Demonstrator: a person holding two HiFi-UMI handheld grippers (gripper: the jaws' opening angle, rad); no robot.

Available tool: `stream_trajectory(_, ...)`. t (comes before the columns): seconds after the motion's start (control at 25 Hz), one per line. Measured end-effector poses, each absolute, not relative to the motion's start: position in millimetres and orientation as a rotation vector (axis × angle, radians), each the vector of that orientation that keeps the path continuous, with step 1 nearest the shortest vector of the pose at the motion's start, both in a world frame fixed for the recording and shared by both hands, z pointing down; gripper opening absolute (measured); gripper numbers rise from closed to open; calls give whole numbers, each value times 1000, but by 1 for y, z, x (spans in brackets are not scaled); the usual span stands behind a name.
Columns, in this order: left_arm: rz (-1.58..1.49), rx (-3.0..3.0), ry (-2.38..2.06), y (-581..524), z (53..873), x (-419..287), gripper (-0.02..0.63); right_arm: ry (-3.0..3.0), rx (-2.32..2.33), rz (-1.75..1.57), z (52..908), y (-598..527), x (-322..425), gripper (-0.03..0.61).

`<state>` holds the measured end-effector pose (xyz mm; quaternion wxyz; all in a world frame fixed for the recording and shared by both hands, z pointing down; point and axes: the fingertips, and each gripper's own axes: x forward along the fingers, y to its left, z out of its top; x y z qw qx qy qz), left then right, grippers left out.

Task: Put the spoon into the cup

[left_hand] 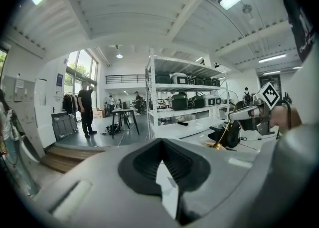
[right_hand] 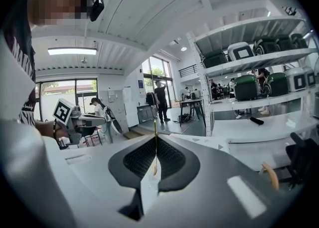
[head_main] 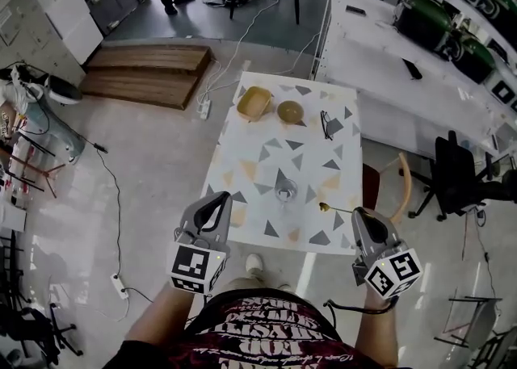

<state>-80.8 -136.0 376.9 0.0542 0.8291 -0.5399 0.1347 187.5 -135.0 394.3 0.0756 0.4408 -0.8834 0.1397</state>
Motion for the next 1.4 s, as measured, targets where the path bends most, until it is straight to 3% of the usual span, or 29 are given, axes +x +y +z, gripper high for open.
stream_trajectory(0.52,357,2586,-1547,-189,383,-105,1,-2575,1403,382,387,-167,158,34)
stream_trajectory(1.4,372,2492,-1525,-237,413,-85,1,-2600,1246,454,416,-239,156,34)
